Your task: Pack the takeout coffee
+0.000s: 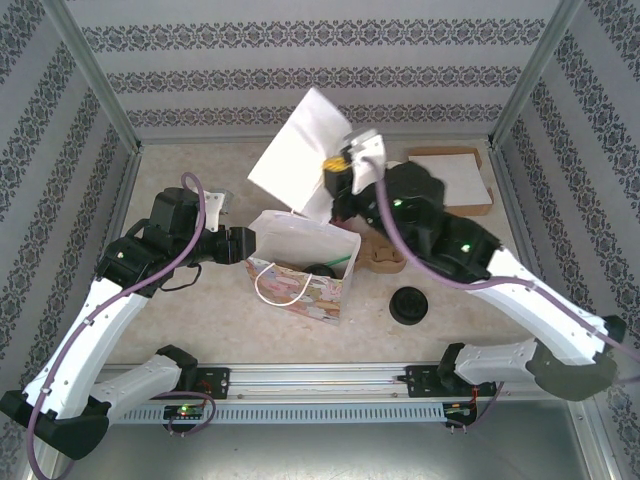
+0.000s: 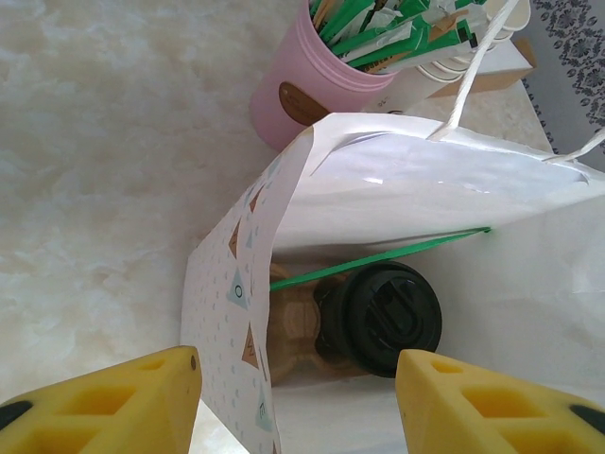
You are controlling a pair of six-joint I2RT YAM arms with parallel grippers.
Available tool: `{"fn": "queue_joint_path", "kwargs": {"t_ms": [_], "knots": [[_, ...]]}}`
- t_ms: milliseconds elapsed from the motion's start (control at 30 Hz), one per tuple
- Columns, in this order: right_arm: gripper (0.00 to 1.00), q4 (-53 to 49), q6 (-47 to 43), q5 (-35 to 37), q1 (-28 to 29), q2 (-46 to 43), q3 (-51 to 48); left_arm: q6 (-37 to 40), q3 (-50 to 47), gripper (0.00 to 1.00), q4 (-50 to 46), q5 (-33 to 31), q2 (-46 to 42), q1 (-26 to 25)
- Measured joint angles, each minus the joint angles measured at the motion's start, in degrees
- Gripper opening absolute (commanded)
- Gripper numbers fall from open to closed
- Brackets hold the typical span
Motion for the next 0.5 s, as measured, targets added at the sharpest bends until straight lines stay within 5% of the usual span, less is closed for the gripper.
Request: {"fn": "queue_joint_path", "kwargs": {"t_ms": [500], "knots": [[0.0,0.3,1.4,8.0,8.3,4.3,-7.7,-1.2,-1.0,0.57,0.8,1.0,0.1,0.0]]}}
